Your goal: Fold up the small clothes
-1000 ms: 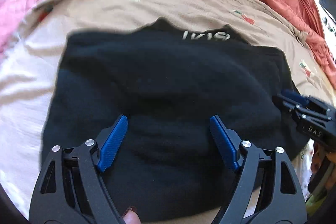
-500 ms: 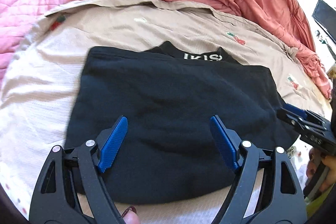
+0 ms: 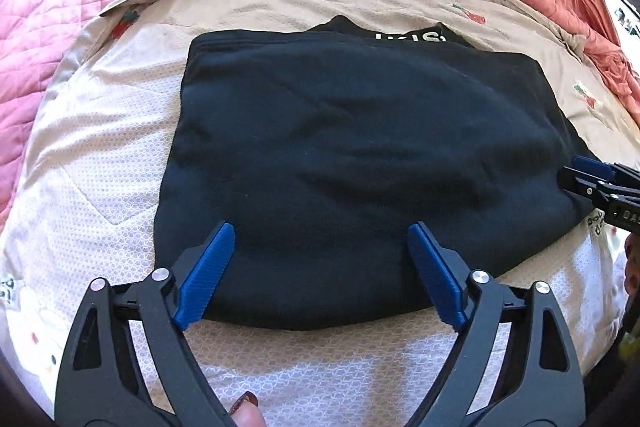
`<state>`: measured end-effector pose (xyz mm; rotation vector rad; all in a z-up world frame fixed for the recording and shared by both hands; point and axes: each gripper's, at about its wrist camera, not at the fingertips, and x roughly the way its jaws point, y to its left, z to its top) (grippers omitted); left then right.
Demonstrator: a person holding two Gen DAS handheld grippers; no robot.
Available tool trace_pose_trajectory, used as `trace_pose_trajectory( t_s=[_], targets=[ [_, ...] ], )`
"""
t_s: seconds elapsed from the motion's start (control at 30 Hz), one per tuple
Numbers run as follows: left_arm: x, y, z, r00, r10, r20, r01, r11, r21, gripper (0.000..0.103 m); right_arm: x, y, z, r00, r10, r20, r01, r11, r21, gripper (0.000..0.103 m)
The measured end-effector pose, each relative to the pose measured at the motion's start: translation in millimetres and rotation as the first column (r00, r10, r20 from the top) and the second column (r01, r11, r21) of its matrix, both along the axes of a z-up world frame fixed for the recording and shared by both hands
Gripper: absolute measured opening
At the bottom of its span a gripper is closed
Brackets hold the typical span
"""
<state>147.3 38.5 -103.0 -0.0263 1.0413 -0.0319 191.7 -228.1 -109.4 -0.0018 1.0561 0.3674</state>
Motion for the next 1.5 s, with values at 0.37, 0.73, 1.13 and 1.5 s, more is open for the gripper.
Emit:
trace_pose_trajectory(
  t_s=[0.37, 0.73, 1.13, 1.5],
  targets=[
    [-6, 51, 48, 0.991, 0.114, 0.068, -0.109, 0.991, -0.078, 0.094, -13, 5, 56, 0.991, -0.016, 0.131, 0.006, 0.997, 0.078, 0.096],
    [-12, 114, 74, 0.954, 0.265, 0.138, -0.258, 0.964, -0.061, 0.094, -36, 78, 87, 0.949, 0.166, 0.267, -0.167, 0.986, -0.018, 0.099],
    [-14, 139, 67, 0.946, 0.298, 0.124, -0.291, 0.954, -0.074, 0.094, -67, 172, 72, 0.878, 0.383, 0.287, -0.343, 0.922, -0.182, 0.099],
    [-13, 160, 54, 0.937, 0.336, 0.094, -0.327, 0.940, -0.097, 0.094, -81, 224, 38, 0.844, 0.477, 0.245, -0.427, 0.874, -0.230, 0.099]
  ],
)
